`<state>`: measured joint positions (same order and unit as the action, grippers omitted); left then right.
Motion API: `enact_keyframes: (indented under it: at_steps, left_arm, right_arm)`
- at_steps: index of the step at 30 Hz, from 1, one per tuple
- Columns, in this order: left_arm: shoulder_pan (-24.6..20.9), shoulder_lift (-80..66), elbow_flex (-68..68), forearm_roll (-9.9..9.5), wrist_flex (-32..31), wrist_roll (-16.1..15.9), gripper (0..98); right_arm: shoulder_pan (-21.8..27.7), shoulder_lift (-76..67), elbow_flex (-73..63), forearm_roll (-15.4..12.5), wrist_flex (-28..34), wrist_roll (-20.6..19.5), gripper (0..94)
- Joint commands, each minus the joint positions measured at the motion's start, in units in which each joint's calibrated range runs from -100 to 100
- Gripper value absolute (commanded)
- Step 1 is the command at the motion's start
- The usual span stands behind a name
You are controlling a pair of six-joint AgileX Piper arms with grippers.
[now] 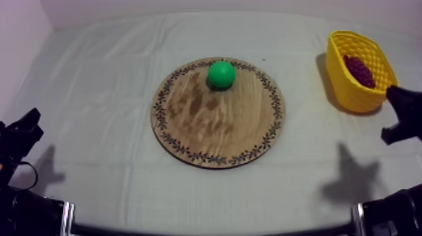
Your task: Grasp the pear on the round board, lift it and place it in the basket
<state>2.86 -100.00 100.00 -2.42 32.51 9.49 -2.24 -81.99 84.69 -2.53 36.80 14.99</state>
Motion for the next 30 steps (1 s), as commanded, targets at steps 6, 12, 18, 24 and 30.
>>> enact_keyframes:
  at_steps: [6, 12, 18, 24, 30]
  left_arm:
    - [0.0, 0.0, 0.0, 0.0, 0.0, 0.0, 0.1]
    - [0.0, 0.0, 0.0, 0.0, 0.0, 0.0, 0.1]
    - [0.0, 0.0, 0.0, 0.0, 0.0, 0.0, 0.1]
    - [0.0, 0.0, 0.0, 0.0, 0.0, 0.0, 0.1]
    - [0.0, 0.0, 0.0, 0.0, 0.0, 0.0, 0.1]
  right_arm:
    - [-1.8, 19.2, -23.3, 3.7, 5.7, -3.2, 0.2]
    - [-3.9, 33.1, -40.2, 4.7, 12.1, -0.7, 0.2]
    - [-6.5, 44.5, -53.7, 2.6, 16.4, 4.2, 0.2]
    - [-9.6, 54.3, -63.1, 0.7, 19.9, 6.0, 0.2]
    - [-12.7, 63.6, -68.9, -0.8, 22.5, 7.3, 0.2]
